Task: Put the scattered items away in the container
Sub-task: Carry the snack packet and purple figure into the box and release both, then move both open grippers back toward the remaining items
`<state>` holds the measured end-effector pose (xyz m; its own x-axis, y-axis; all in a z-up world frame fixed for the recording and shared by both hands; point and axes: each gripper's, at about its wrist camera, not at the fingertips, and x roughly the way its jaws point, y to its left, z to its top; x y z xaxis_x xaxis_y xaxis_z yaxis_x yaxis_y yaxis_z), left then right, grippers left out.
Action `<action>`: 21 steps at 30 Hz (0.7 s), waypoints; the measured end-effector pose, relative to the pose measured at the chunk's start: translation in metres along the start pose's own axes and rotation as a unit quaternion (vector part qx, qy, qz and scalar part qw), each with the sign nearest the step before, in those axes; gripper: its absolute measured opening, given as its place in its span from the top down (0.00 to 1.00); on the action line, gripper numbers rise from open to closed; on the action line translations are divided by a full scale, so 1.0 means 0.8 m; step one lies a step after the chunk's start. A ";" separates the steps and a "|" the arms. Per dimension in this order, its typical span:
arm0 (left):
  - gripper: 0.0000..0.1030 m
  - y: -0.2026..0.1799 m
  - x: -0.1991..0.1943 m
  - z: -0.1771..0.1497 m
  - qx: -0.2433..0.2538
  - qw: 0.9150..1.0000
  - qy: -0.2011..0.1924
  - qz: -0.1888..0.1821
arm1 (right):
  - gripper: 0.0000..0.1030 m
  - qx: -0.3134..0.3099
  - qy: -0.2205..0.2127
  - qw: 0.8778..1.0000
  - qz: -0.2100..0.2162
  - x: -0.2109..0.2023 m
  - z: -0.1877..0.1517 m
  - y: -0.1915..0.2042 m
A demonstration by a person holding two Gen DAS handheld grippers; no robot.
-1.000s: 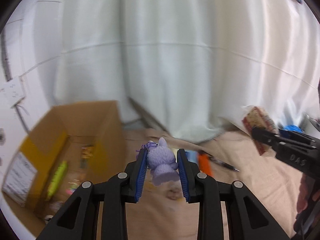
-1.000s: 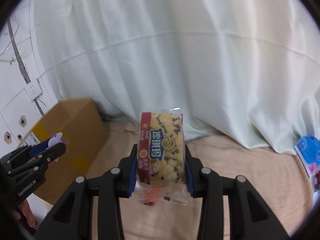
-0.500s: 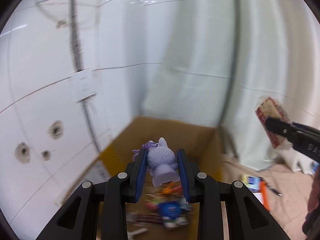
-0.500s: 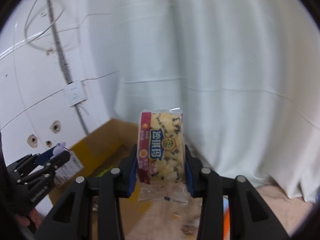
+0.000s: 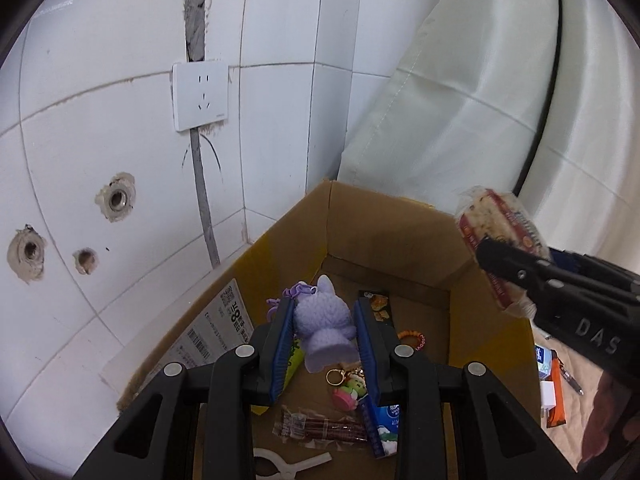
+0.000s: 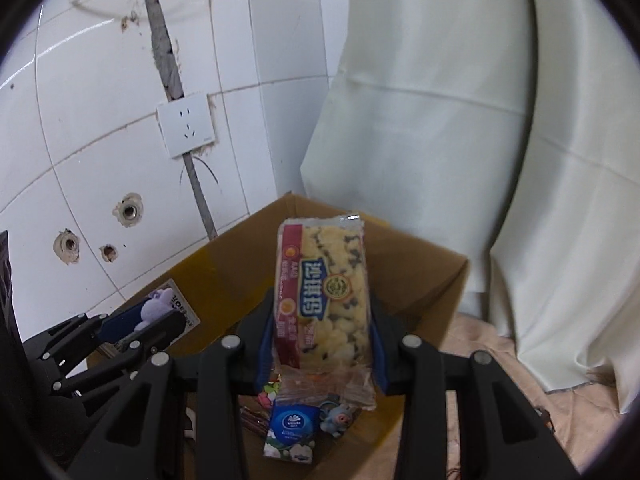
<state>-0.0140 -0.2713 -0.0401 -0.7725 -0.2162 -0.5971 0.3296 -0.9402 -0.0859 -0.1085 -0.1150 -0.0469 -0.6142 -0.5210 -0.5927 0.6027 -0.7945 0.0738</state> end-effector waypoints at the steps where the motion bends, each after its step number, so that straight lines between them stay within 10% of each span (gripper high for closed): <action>1: 0.70 0.001 0.001 0.000 -0.002 1.000 0.001 -0.002 | 0.57 0.001 0.004 1.000 0.000 0.006 0.001 0.002; 6: 0.70 0.002 0.008 -0.002 -0.007 1.000 0.006 -0.012 | 0.52 -0.004 0.005 1.000 -0.021 0.013 0.000 0.006; 10: 0.70 0.001 0.011 -0.004 -0.009 1.000 0.010 -0.013 | 0.28 -0.004 -0.009 0.999 -0.035 0.006 0.000 0.006; 21: 0.69 -0.008 0.011 -0.006 -0.001 1.000 0.011 -0.008 | 0.16 0.038 -0.026 0.998 -0.051 -0.007 0.002 -0.015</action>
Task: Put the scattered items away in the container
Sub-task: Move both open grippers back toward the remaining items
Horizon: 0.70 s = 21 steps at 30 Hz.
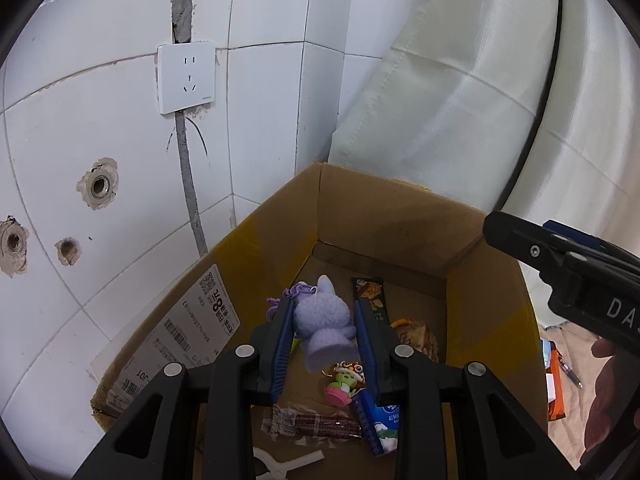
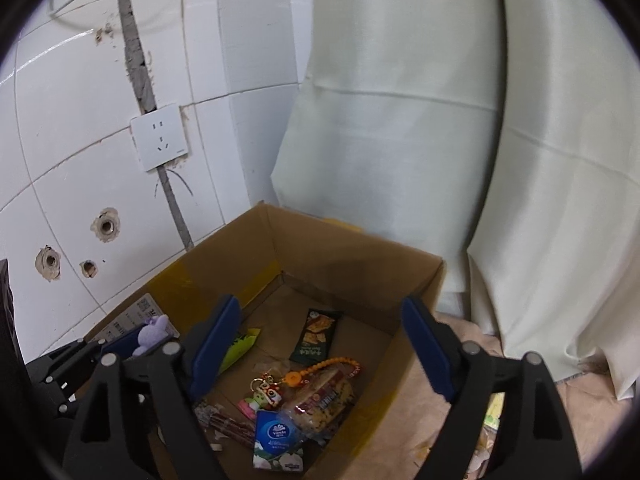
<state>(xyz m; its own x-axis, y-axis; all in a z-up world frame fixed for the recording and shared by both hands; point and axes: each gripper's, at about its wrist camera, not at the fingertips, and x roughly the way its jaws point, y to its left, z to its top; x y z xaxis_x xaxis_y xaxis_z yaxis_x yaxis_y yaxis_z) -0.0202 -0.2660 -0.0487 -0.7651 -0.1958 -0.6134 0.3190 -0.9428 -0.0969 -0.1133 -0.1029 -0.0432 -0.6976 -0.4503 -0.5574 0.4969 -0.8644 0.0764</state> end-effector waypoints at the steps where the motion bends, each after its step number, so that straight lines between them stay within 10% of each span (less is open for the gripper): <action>1: 0.69 0.000 -0.002 0.001 0.000 1.000 -0.004 0.006 | 0.15 0.006 -0.002 1.000 -0.006 -0.001 0.000 -0.001; 7: 0.58 -0.005 -0.006 0.009 0.008 0.999 0.005 0.033 | 0.08 0.009 -0.007 1.000 -0.018 -0.010 -0.001 -0.008; 9: 0.10 -0.009 -0.007 0.010 0.013 0.999 0.008 0.040 | 0.06 0.014 -0.012 1.000 -0.023 -0.014 -0.001 -0.011; 10: 0.04 -0.012 -0.008 0.010 0.017 0.999 0.005 0.042 | 0.05 0.016 -0.014 0.999 -0.025 -0.017 0.000 -0.014; 21: 0.00 -0.073 -0.054 0.022 0.049 0.998 -0.034 -0.013 | 0.00 0.054 -0.053 0.994 -0.074 -0.098 -0.006 -0.080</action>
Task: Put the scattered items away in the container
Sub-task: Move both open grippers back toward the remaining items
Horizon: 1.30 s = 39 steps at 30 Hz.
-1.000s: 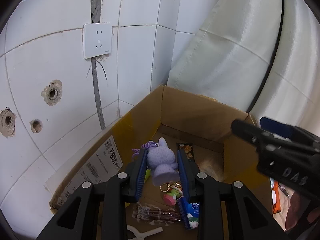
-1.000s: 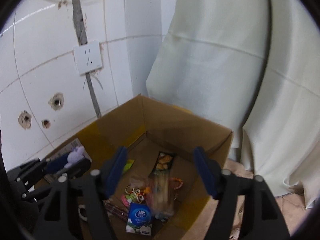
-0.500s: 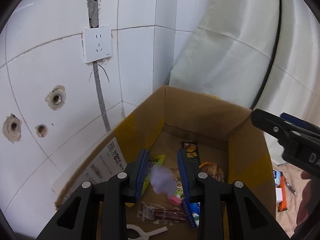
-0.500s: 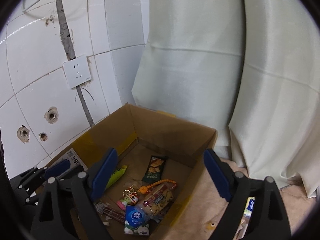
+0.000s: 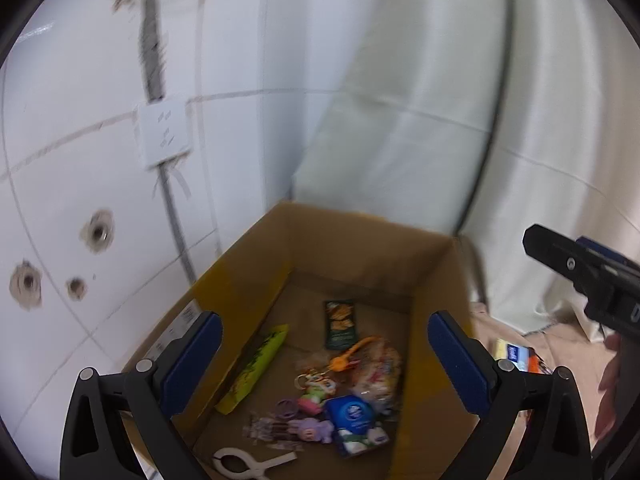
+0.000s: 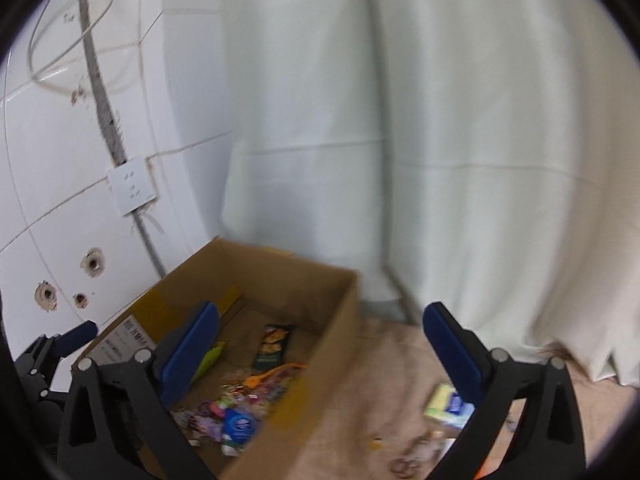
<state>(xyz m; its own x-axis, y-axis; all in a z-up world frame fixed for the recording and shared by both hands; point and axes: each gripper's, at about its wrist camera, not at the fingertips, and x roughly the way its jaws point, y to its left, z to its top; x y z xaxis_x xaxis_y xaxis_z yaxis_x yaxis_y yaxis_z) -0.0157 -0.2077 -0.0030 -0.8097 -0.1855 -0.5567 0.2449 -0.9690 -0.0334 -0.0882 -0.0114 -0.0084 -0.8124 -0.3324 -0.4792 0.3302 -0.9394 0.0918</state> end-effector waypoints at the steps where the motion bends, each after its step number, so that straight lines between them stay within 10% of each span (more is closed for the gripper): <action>1: 0.00 -0.011 -0.005 0.001 0.008 1.000 -0.004 -0.006 | 0.00 0.002 -0.004 1.000 -0.007 -0.009 0.000 -0.010; 20: 0.00 -0.227 -0.025 -0.039 0.121 0.987 0.000 -0.104 | 0.00 0.063 0.003 0.991 -0.120 -0.123 -0.071 -0.197; 39: 0.01 -0.258 0.073 -0.200 0.134 0.978 0.073 -0.144 | 0.00 0.085 0.104 0.988 -0.070 -0.049 -0.195 -0.233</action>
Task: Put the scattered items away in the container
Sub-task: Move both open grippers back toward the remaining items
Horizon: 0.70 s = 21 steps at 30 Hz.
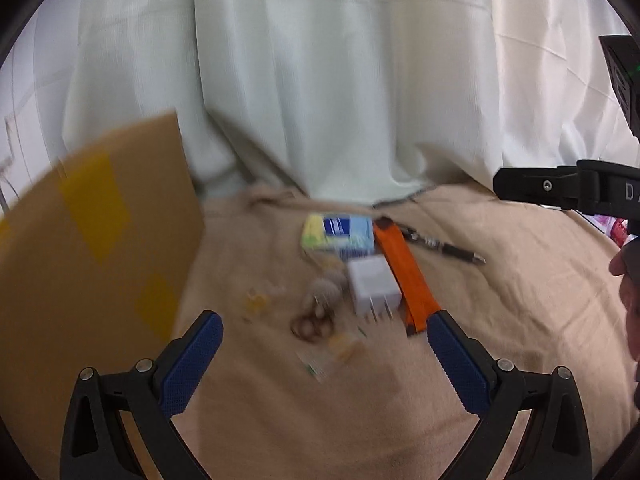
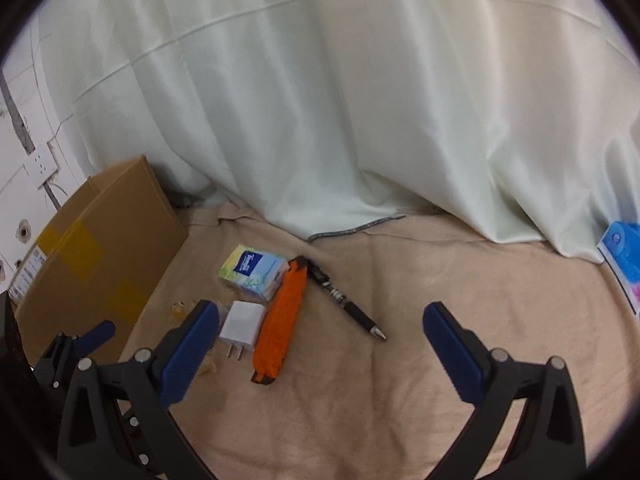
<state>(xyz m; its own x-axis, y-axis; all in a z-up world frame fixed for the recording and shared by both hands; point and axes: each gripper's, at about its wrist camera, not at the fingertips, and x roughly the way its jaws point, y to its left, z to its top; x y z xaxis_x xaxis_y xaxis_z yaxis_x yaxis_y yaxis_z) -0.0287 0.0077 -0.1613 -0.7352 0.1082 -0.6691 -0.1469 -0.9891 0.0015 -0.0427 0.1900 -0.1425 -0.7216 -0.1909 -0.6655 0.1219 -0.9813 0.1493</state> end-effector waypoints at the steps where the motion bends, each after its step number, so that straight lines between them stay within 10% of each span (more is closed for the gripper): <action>1: 0.01 0.004 0.008 -0.003 -0.007 1.000 0.010 -0.005 | 0.00 -0.005 0.004 1.000 -0.001 0.006 -0.003 0.004; 7: 0.38 0.008 0.046 -0.020 -0.003 0.999 0.041 -0.026 | 0.00 -0.011 0.030 0.999 0.012 0.038 -0.016 0.008; 21: 0.41 -0.003 0.077 -0.006 0.024 0.995 0.072 -0.058 | 0.00 0.002 0.057 0.998 0.013 0.070 -0.021 0.001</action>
<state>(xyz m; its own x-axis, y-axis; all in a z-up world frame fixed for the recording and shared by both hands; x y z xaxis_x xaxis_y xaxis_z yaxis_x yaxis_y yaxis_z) -0.0704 0.0163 -0.2065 -0.6102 0.2022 -0.7660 -0.2587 -0.9647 -0.0486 -0.0717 0.1777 -0.1917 -0.6361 -0.2177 -0.7403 0.1357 -0.9760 0.1703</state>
